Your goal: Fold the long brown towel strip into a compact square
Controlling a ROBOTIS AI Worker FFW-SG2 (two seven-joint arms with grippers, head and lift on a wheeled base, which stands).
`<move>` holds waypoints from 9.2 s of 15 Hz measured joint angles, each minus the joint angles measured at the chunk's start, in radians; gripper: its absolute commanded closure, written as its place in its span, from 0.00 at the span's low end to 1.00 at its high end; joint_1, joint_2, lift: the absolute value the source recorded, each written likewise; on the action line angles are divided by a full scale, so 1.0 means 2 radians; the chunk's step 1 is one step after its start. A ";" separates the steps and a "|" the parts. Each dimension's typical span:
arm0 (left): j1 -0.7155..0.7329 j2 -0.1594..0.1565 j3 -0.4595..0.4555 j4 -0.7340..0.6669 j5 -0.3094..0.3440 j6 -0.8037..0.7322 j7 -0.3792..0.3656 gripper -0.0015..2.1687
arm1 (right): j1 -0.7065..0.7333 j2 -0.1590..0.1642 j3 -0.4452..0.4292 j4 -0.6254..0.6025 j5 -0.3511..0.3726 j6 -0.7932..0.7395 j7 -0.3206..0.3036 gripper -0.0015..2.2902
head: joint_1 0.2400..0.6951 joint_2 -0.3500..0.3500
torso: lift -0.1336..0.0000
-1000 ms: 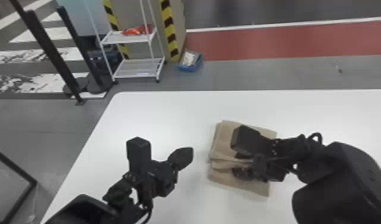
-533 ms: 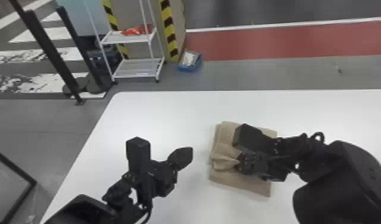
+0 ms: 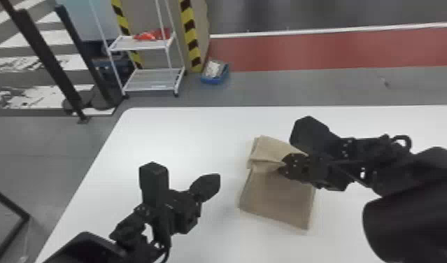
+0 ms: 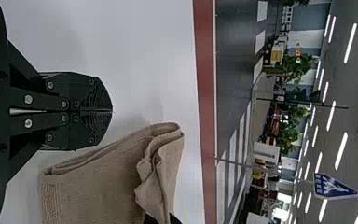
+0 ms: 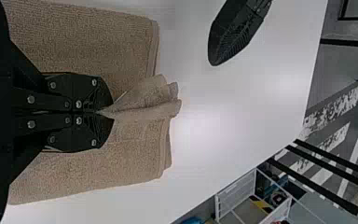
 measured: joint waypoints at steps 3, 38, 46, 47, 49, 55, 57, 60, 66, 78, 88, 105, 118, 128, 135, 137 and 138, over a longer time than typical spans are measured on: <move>-0.008 -0.002 -0.017 0.000 0.012 0.003 -0.005 0.55 | -0.004 -0.001 -0.040 -0.012 -0.026 -0.003 -0.003 0.52 | 1.00 0.63 | 0.07; -0.057 -0.016 -0.122 0.034 -0.007 0.069 0.006 0.55 | -0.047 -0.015 -0.048 0.052 -0.116 -0.087 0.107 0.52 | 1.00 0.52 | 0.07; -0.056 -0.021 -0.135 0.032 -0.020 0.070 0.017 0.55 | -0.044 -0.017 -0.024 0.077 -0.117 -0.107 0.107 0.52 | 1.00 0.53 | 0.07; -0.056 -0.021 -0.134 0.031 -0.020 0.071 0.017 0.55 | -0.042 -0.017 -0.022 0.081 -0.115 -0.107 0.107 0.52 | 1.00 0.54 | 0.07; -0.055 -0.021 -0.134 0.031 -0.021 0.071 0.017 0.55 | -0.039 -0.020 -0.022 0.084 -0.111 -0.106 0.107 0.52 | 1.00 0.53 | 0.07; -0.055 -0.021 -0.132 0.031 -0.023 0.072 0.017 0.55 | -0.040 -0.028 -0.031 0.085 -0.107 -0.094 0.107 0.52 | 1.00 0.50 | 0.07; -0.056 -0.021 -0.133 0.031 -0.023 0.072 0.017 0.55 | -0.041 -0.029 -0.028 0.085 -0.107 -0.089 0.107 0.52 | 1.00 0.50 | 0.07; -0.057 -0.021 -0.133 0.031 -0.025 0.072 0.019 0.55 | -0.033 -0.029 -0.024 0.085 -0.107 -0.079 0.107 0.52 | 1.00 0.50 | 0.07; -0.058 -0.026 -0.134 0.031 -0.026 0.072 0.020 0.55 | -0.023 -0.029 -0.027 0.107 -0.106 -0.091 0.107 0.51 | 1.00 0.49 | 0.07; -0.036 -0.022 -0.127 0.003 -0.031 0.077 0.020 0.55 | -0.009 -0.020 -0.067 0.117 -0.125 -0.124 0.107 0.31 | 1.00 0.48 | 0.07; -0.026 -0.022 -0.128 -0.010 -0.043 0.083 0.020 0.55 | 0.019 -0.022 -0.165 0.031 -0.213 -0.080 0.107 0.25 | 1.00 0.38 | 0.07; 0.029 -0.003 0.005 -0.063 -0.047 0.041 0.013 0.55 | 0.013 0.000 -0.186 0.185 -0.301 -0.254 -0.068 0.70 | 1.00 0.59 | 0.07; 0.002 -0.001 -0.013 0.012 -0.011 -0.069 0.009 0.55 | -0.022 0.007 -0.159 0.376 -0.300 -0.437 -0.197 0.70 | 1.00 0.59 | 0.07; 0.005 -0.005 -0.010 0.002 -0.008 -0.070 0.013 0.55 | 0.029 0.006 -0.186 0.275 -0.322 -0.400 -0.210 0.65 | 1.00 0.54 | 0.07; -0.003 -0.007 -0.015 0.010 -0.008 -0.077 0.015 0.55 | 0.015 0.024 -0.124 0.240 -0.325 -0.383 -0.253 0.65 | 1.00 0.63 | 0.07; -0.003 -0.006 -0.014 0.017 -0.007 -0.090 0.015 0.55 | -0.008 0.041 -0.104 0.280 -0.312 -0.392 -0.255 0.65 | 1.00 0.68 | 0.07; -0.004 -0.006 -0.013 0.020 -0.006 -0.096 0.014 0.55 | -0.016 0.046 -0.097 0.297 -0.306 -0.397 -0.261 0.65 | 1.00 0.70 | 0.07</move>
